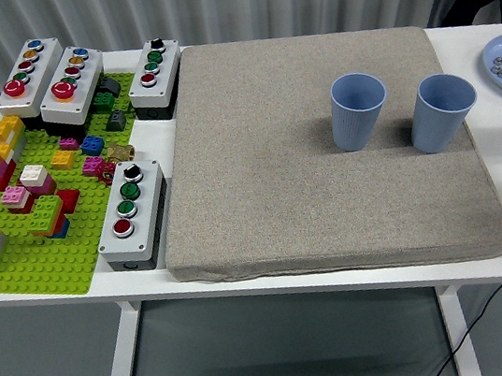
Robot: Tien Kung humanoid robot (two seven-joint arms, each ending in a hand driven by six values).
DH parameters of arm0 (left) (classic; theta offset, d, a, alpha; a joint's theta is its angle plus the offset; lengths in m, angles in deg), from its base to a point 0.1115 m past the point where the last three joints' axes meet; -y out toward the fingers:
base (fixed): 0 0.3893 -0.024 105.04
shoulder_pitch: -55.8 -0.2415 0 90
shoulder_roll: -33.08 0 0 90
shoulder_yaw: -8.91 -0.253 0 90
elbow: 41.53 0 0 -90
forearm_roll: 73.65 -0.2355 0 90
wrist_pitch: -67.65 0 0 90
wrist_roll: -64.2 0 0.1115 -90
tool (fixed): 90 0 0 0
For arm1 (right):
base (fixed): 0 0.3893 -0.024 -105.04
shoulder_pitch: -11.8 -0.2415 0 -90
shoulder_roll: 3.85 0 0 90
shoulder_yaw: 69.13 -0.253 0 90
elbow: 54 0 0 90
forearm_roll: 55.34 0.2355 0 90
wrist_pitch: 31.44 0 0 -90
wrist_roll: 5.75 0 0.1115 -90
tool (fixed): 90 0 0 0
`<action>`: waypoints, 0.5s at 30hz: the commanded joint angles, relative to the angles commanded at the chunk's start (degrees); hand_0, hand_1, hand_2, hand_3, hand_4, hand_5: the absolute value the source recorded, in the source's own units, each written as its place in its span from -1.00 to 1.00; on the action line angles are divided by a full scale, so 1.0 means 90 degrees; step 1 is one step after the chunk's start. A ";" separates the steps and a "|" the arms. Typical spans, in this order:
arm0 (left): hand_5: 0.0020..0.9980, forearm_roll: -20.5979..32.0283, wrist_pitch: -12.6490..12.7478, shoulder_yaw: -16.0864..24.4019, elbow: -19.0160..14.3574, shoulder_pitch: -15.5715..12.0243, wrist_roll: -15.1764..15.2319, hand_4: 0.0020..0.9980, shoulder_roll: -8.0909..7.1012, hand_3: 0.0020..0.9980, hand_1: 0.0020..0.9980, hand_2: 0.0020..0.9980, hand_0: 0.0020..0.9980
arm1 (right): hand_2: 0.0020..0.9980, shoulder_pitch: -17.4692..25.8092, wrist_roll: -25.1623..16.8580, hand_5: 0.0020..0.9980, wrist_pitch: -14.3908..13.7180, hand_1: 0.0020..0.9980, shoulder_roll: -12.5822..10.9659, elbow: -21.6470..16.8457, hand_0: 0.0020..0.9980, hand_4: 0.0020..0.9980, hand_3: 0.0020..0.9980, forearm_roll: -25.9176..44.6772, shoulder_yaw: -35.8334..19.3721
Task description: Pick cup pour cup place
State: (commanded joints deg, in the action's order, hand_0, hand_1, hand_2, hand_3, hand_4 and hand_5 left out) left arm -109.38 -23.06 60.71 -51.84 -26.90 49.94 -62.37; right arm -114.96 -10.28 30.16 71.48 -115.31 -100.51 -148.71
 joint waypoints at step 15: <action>0.91 0.0012 0.0022 0.0036 0.0000 -0.0034 -0.0002 0.03 0.0008 0.49 0.60 0.69 0.54 | 0.67 0.0015 -0.0003 1.00 -0.0013 0.65 0.0012 -0.0032 0.85 0.50 0.65 0.0001 0.0038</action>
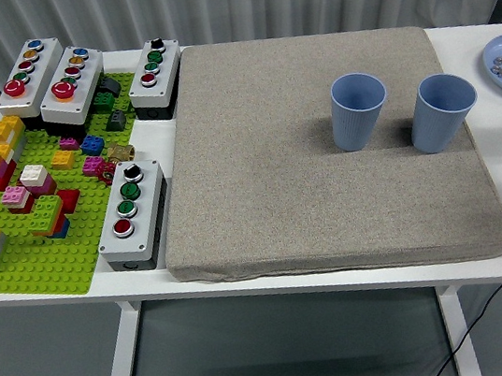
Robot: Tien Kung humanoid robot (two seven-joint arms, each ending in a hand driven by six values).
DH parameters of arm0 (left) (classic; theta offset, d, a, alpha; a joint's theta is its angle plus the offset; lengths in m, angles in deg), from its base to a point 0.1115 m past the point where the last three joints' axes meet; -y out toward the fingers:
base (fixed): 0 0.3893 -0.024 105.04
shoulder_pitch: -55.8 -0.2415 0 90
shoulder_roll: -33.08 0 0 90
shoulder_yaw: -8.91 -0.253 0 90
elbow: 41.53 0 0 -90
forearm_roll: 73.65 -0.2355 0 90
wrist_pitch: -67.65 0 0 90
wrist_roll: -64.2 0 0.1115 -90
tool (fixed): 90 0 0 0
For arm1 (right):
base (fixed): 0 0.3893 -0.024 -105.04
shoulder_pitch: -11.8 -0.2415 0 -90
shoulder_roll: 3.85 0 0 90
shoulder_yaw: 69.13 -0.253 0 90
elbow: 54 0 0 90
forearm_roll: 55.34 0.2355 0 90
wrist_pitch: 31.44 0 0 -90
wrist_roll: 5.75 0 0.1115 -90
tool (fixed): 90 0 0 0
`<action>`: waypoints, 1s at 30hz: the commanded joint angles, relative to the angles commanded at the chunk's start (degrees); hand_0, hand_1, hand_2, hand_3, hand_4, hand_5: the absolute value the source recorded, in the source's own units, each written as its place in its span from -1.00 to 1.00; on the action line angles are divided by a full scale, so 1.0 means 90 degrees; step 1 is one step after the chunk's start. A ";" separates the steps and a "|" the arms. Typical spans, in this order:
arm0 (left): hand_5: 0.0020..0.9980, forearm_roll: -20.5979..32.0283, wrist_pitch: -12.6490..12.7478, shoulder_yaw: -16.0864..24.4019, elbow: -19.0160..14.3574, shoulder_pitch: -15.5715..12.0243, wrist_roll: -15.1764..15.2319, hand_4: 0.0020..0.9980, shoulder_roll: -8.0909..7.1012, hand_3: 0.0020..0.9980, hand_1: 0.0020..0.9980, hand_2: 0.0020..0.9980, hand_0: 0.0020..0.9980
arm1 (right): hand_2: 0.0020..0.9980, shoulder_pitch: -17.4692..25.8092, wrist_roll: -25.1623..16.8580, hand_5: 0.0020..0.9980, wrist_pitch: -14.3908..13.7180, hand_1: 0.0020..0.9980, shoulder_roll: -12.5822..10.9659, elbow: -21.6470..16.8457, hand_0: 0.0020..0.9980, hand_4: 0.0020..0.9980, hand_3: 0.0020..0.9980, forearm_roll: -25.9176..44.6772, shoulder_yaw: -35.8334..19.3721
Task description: Pick cup pour cup place
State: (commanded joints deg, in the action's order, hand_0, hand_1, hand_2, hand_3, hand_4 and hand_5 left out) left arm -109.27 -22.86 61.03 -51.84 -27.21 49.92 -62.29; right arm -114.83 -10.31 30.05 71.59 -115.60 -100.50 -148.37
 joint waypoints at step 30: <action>0.90 0.0062 -0.0001 -0.0068 0.0000 0.0011 0.0009 0.02 -0.0013 0.49 0.59 0.69 0.54 | 0.67 -0.0007 -0.0071 1.00 -0.0081 0.64 0.0024 -0.0008 0.85 0.49 0.65 -0.0039 0.0037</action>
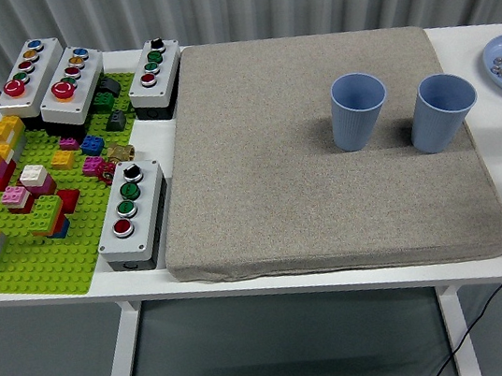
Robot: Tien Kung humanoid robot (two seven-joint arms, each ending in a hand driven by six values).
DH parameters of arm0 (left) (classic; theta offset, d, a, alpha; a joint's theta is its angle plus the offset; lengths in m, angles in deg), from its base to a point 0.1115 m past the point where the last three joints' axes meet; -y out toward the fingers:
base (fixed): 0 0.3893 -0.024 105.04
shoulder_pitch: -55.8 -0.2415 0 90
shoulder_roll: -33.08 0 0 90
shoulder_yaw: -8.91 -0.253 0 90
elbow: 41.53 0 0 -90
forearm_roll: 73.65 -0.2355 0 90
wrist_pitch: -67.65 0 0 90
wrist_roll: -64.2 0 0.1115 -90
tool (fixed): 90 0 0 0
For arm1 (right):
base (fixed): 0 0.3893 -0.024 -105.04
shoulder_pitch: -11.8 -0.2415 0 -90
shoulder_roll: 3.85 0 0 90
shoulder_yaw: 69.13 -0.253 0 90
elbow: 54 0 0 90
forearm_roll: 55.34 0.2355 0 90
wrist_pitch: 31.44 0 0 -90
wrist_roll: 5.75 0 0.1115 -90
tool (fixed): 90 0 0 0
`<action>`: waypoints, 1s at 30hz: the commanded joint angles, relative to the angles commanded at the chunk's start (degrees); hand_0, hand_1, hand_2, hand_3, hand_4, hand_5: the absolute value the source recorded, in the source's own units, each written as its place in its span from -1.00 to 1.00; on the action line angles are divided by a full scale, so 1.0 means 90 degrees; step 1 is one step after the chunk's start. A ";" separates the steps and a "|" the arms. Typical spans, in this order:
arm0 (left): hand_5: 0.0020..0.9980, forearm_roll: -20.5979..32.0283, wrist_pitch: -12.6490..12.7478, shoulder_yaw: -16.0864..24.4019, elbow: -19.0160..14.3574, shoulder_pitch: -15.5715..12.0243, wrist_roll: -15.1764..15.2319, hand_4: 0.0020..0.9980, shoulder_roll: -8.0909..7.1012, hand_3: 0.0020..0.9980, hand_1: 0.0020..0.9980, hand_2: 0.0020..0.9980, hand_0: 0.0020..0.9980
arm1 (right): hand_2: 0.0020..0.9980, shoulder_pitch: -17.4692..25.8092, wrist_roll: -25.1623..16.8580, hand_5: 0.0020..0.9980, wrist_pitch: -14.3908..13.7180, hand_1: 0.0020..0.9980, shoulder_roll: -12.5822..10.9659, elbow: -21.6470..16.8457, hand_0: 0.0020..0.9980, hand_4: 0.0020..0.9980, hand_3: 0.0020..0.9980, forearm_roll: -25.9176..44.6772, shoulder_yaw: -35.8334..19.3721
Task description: Pick cup pour cup place
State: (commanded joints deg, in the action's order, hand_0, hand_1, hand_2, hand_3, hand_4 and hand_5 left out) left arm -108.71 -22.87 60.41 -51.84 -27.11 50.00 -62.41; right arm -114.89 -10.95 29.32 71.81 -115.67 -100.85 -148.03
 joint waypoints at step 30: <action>0.90 -0.0207 -0.0002 0.0201 0.0000 0.0007 -0.0049 0.02 0.0021 0.49 0.60 0.69 0.54 | 0.67 -0.0017 0.0028 1.00 -0.0051 0.64 0.0013 -0.0012 0.85 0.47 0.65 -0.0036 -0.0021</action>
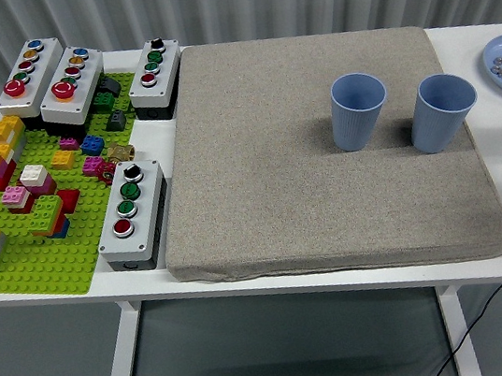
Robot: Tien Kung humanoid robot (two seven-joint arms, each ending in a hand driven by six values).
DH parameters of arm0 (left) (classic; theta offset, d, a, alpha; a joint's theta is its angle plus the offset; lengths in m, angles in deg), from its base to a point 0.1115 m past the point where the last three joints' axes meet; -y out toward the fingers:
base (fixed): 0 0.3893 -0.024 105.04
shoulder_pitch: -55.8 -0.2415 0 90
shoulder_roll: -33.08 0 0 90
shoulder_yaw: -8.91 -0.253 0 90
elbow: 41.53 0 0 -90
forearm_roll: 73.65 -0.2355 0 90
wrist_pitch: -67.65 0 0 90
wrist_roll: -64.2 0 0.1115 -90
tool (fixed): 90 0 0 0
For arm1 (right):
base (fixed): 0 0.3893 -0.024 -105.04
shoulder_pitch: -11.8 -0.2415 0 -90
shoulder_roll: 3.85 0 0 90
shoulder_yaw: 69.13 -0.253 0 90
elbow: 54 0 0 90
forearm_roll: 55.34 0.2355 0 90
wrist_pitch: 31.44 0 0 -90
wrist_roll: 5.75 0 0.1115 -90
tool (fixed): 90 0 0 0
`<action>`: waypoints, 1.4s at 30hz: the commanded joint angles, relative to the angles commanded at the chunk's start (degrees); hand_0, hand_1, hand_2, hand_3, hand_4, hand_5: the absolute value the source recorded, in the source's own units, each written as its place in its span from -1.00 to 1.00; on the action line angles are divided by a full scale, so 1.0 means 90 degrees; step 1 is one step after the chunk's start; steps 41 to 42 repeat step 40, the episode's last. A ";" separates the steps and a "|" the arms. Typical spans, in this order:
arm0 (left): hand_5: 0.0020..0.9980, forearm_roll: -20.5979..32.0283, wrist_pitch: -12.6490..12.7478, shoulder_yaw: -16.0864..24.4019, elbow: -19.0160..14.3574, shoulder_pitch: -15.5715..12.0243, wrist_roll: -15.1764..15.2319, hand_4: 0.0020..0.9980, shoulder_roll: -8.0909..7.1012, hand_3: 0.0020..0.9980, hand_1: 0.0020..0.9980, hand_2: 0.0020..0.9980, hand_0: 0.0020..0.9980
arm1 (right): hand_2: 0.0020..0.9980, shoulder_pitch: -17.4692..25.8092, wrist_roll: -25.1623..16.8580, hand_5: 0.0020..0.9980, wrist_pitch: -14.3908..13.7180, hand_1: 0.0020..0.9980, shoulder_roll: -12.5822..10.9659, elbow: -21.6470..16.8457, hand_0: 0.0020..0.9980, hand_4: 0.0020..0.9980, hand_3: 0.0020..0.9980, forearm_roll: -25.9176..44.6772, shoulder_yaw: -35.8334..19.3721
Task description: Pick cup pour cup place
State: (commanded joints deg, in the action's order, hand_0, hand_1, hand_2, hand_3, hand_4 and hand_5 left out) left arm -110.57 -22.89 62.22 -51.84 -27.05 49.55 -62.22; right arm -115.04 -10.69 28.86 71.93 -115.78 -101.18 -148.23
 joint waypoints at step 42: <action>0.90 -0.0005 0.0006 0.0027 0.0000 -0.0031 0.0011 0.02 -0.0002 0.50 0.60 0.69 0.54 | 0.67 0.0029 0.0021 1.00 -0.0032 0.64 0.0009 -0.0028 0.84 0.46 0.65 -0.0036 0.0001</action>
